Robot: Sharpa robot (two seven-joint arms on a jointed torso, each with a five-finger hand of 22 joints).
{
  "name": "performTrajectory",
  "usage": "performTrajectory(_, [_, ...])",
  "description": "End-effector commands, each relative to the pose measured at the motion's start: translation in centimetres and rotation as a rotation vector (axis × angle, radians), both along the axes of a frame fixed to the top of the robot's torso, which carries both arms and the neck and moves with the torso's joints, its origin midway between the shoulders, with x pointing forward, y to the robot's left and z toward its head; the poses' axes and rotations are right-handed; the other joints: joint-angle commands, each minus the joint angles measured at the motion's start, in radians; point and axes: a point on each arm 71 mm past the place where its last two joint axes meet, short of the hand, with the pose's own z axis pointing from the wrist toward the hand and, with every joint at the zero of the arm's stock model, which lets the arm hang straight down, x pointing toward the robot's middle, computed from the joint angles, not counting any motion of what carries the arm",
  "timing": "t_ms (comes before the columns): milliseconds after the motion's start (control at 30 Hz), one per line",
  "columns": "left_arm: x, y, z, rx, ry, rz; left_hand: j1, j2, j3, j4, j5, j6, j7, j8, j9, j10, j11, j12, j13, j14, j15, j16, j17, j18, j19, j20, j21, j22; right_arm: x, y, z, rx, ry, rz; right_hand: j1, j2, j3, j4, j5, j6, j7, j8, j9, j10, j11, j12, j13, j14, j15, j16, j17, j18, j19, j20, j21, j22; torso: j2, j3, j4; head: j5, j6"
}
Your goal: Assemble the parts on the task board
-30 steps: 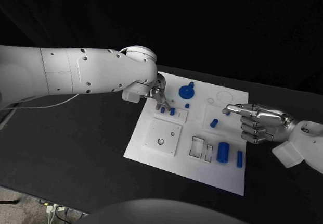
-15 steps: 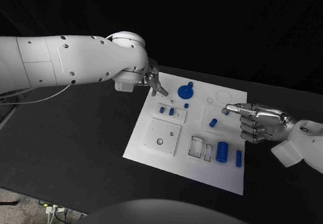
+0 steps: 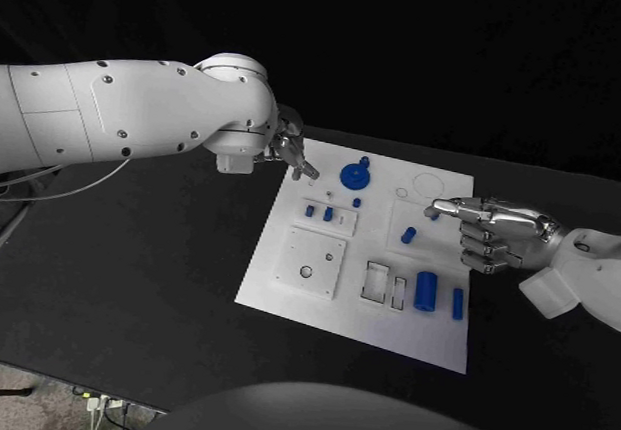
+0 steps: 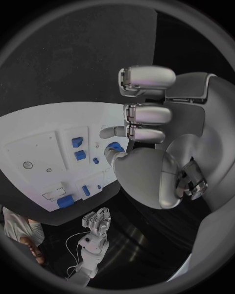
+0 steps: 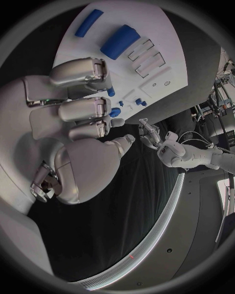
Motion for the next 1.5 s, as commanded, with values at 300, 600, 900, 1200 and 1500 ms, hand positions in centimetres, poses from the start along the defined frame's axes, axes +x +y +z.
performTrajectory(300, [-1.3,-0.9,-0.8,0.022,0.023,-0.059,0.002,0.000,-0.012,0.001,0.063,-0.010,0.012,-0.051,-0.048,0.106,0.002,0.003,0.263,0.107,0.001,0.002,0.263,0.001,0.088,-0.002,-0.013,0.252,-0.1,0.1,-0.1,0.004,0.006,0.017,0.010,0.000,-0.001,-0.007,0.003,0.005,-0.002,-0.001,-0.002,0.104,-0.004,0.003,0.260,0.104,-0.006,0.003,0.263,-0.006,0.106,-0.008,0.004,0.263,0.001,-0.0010,-0.0007,0.001,0.000])
performTrajectory(600, [-1.8,-1.0,-1.6,0.047,-0.020,-0.065,0.002,0.007,-0.011,0.001,0.062,-0.022,0.023,-0.091,-0.090,0.106,0.011,0.003,0.263,0.107,0.008,0.002,0.263,0.003,0.084,0.004,-0.021,0.250,-0.1,0.1,-0.1,0.004,0.007,0.016,0.010,0.000,-0.002,-0.007,0.003,0.005,-0.002,-0.001,-0.002,0.104,-0.004,0.003,0.260,0.104,-0.006,0.003,0.263,-0.006,0.106,-0.008,0.004,0.263,0.001,0.0000,0.0005,0.001,0.000])
performTrajectory(900, [-2.0,-1.1,-2.3,0.054,-0.018,-0.074,-0.003,0.010,-0.012,0.002,0.051,-0.020,0.026,-0.099,-0.103,0.106,0.014,0.003,0.263,0.107,0.010,0.002,0.263,0.006,0.078,0.006,-0.034,0.245,-0.1,0.1,-0.1,0.004,0.007,0.016,0.010,0.000,-0.002,-0.007,0.003,0.005,-0.002,-0.001,-0.002,0.104,-0.004,0.003,0.260,0.104,-0.006,0.003,0.263,-0.006,0.106,-0.008,0.004,0.263,0.000,0.0003,-0.0006,0.005,0.000])
performTrajectory(1200, [-2.2,-1.5,-3.0,0.054,-0.002,-0.088,-0.010,0.016,-0.014,0.002,0.031,-0.016,0.028,-0.106,-0.115,0.106,0.016,0.003,0.263,0.107,0.013,0.002,0.263,0.008,0.074,0.009,-0.043,0.243,-0.1,0.1,-0.1,0.006,0.007,0.018,0.010,0.000,-0.002,-0.007,0.003,0.005,-0.002,-0.001,-0.002,0.104,-0.004,0.003,0.260,0.104,-0.006,0.003,0.263,-0.006,0.106,-0.008,0.004,0.263,0.000,0.0005,-0.0013,0.005,0.000])
performTrajectory(1500, [-2.3,-1.8,-3.6,0.040,0.015,-0.097,-0.012,0.019,-0.014,0.002,0.026,-0.015,0.028,-0.107,-0.118,0.106,0.017,0.003,0.263,0.107,0.014,0.002,0.263,0.011,0.068,0.010,-0.054,0.239,-0.2,0.1,-0.1,0.007,0.007,0.019,0.008,0.000,-0.003,-0.006,0.004,0.005,-0.002,-0.001,-0.003,0.104,-0.004,0.003,0.260,0.104,-0.006,0.003,0.263,-0.006,0.106,-0.008,0.004,0.263,0.000,0.0006,-0.0010,0.005,0.000])
